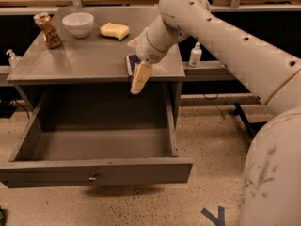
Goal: Place rxbar blueberry into top drawer
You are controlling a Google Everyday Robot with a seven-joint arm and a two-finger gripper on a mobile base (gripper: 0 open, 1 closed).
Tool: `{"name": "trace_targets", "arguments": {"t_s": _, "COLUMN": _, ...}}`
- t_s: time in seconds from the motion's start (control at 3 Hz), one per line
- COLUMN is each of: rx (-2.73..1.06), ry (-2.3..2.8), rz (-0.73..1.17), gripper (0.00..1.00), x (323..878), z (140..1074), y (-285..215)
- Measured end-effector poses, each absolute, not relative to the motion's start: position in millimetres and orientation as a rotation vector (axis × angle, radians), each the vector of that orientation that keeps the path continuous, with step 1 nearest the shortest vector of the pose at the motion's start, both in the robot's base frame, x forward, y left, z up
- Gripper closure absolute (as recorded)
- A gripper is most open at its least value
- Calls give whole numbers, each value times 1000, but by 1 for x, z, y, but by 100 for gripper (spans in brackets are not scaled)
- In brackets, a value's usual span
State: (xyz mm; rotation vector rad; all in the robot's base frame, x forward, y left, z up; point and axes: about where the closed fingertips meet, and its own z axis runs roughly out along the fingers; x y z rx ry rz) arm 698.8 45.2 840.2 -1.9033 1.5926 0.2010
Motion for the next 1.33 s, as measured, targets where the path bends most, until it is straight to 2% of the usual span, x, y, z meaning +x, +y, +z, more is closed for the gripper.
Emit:
{"name": "trace_targets", "arguments": {"t_s": 0.33, "rx": -1887, "ry": 1678, "rz": 186, "gripper": 2, "x": 708, "z": 808, "y": 44}}
{"name": "trace_targets", "arguments": {"t_s": 1.33, "rx": -1869, "ry": 1760, "rz": 133, "gripper": 93, "x": 708, "z": 797, "y": 38}}
